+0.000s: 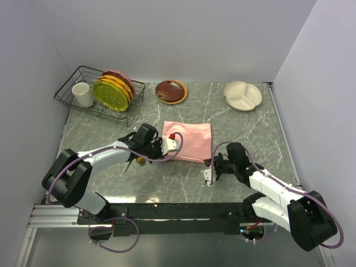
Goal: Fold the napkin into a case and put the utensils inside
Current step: Turn over the upper triangle folded napkin at the center of the board.
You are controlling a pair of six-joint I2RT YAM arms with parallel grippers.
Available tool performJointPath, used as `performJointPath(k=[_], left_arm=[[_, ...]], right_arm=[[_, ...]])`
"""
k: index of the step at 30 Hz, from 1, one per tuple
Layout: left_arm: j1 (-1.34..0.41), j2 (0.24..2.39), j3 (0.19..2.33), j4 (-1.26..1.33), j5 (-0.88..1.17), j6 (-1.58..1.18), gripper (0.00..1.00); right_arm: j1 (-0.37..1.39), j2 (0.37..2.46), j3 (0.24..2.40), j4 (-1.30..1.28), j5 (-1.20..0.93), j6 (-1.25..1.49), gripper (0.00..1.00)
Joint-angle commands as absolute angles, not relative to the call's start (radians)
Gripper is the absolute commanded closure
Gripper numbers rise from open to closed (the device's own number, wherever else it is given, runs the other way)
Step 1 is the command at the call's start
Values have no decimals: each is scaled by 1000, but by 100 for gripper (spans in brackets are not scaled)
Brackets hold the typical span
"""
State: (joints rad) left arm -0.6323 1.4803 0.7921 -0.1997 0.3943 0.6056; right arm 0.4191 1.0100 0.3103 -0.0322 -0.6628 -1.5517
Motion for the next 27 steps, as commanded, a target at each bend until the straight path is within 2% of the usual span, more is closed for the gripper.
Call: performJointPath(k=[1, 13, 14, 15, 16, 17, 18, 19, 20, 23, 27], left_arm=[[-666, 1437, 750, -181, 376, 565, 99], [-773, 1416, 683, -189, 307, 534, 99], [-781, 1408, 683, -193, 308, 535, 96], [-782, 1399, 686, -205, 314, 546, 83], [-782, 1373, 690, -247, 322, 549, 74], [-782, 1356, 704, -271, 331, 555, 65], [-784, 1336, 715, -305, 343, 564, 54], [-784, 1289, 744, -366, 377, 566, 50], [-782, 1263, 759, -402, 391, 565, 47], [-773, 1187, 831, -501, 443, 535, 45], [-690, 1190, 899, -531, 486, 473, 51]], right_arm=[[449, 966, 258, -86, -624, -1603, 100], [532, 944, 227, -84, -591, -1566, 100], [535, 928, 226, -122, -591, -1580, 100], [537, 911, 229, -142, -591, -1583, 93], [537, 866, 242, -167, -594, -1582, 82], [535, 839, 255, -229, -597, -1560, 63], [535, 809, 271, -265, -597, -1545, 56], [535, 749, 316, -303, -601, -1530, 50], [535, 717, 339, -368, -600, -1475, 39], [537, 629, 455, -452, -586, -1290, 30], [525, 653, 575, -476, -479, -990, 30]])
